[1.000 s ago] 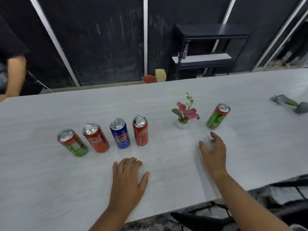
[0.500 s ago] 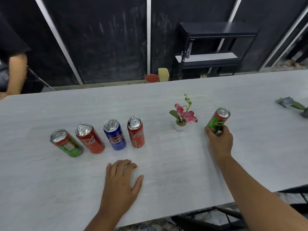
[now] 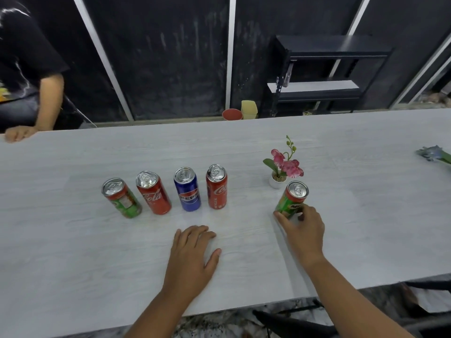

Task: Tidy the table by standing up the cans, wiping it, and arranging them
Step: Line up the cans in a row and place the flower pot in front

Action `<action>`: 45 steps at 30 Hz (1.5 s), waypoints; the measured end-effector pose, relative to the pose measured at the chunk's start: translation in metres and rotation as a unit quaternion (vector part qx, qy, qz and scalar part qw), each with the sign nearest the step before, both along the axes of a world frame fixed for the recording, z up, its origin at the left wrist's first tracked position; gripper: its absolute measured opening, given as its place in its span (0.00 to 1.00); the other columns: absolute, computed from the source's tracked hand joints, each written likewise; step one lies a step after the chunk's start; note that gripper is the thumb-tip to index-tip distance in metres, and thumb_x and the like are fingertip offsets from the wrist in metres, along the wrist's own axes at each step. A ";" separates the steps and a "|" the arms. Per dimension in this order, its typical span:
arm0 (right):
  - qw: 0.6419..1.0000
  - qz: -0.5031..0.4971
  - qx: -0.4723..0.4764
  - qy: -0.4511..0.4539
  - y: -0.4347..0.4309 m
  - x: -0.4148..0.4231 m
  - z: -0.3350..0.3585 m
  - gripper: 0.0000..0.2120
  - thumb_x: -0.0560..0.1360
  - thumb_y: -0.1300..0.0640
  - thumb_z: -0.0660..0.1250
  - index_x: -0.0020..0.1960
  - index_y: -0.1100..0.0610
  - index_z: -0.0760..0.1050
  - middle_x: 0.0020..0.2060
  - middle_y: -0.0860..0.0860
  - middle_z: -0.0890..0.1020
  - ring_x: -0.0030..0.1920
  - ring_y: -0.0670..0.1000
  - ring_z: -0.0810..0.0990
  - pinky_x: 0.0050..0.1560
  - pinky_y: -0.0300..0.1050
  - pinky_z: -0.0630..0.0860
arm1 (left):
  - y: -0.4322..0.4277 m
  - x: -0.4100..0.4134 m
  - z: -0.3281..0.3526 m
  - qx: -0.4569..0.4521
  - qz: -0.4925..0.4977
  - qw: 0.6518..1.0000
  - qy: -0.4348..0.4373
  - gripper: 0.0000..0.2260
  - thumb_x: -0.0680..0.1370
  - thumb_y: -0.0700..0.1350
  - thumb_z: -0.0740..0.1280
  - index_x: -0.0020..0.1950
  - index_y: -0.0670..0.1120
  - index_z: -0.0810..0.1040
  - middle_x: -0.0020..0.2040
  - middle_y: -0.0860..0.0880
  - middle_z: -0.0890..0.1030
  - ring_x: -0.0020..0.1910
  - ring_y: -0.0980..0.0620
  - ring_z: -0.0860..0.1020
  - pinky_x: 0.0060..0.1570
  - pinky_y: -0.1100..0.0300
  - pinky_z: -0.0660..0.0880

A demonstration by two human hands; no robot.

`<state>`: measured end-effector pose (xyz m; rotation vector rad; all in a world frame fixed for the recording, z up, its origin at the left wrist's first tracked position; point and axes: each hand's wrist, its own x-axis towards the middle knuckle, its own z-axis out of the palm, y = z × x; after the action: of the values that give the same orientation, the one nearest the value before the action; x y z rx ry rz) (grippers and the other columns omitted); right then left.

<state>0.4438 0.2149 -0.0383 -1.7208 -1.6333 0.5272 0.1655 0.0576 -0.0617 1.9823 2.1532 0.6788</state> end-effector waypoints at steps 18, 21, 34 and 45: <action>0.994 0.099 -0.021 -0.041 0.021 -0.100 0.003 0.27 0.69 0.36 0.80 0.59 0.53 0.82 0.51 0.50 0.84 0.51 0.53 0.79 0.56 0.58 0.78 | -0.033 -0.060 -0.004 0.012 0.040 0.999 -0.004 0.19 0.83 0.58 0.66 0.72 0.54 0.78 0.75 0.56 0.76 0.76 0.54 0.72 0.78 0.53 0.67; 0.994 0.091 -0.008 -0.054 0.022 -0.101 0.000 0.26 0.70 0.35 0.79 0.57 0.53 0.82 0.49 0.48 0.82 0.50 0.53 0.78 0.55 0.56 0.76 | -0.033 -0.059 -0.003 0.009 0.045 0.999 -0.009 0.19 0.83 0.58 0.66 0.72 0.54 0.78 0.75 0.57 0.75 0.76 0.54 0.71 0.78 0.53 0.67; 0.991 0.081 0.016 -0.103 0.025 -0.103 -0.010 0.25 0.71 0.33 0.77 0.54 0.53 0.79 0.46 0.48 0.77 0.49 0.54 0.76 0.51 0.52 0.72 | -0.032 -0.059 -0.005 0.004 0.049 0.999 -0.002 0.19 0.83 0.60 0.65 0.73 0.55 0.76 0.75 0.58 0.75 0.77 0.55 0.70 0.79 0.60 0.59; 0.995 0.046 -0.018 -0.088 -0.020 -0.075 -0.008 0.32 0.78 0.46 0.75 0.79 0.54 0.73 0.73 0.54 0.77 0.75 0.57 0.70 0.74 0.59 0.65 | -0.033 -0.059 -0.005 0.007 0.047 0.999 -0.006 0.19 0.83 0.59 0.65 0.72 0.55 0.77 0.75 0.57 0.75 0.77 0.54 0.71 0.78 0.54 0.66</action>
<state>0.3692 0.1944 -0.0462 -1.7675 -1.8438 0.4605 0.1068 0.0247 -0.0664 1.8880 2.2529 0.7204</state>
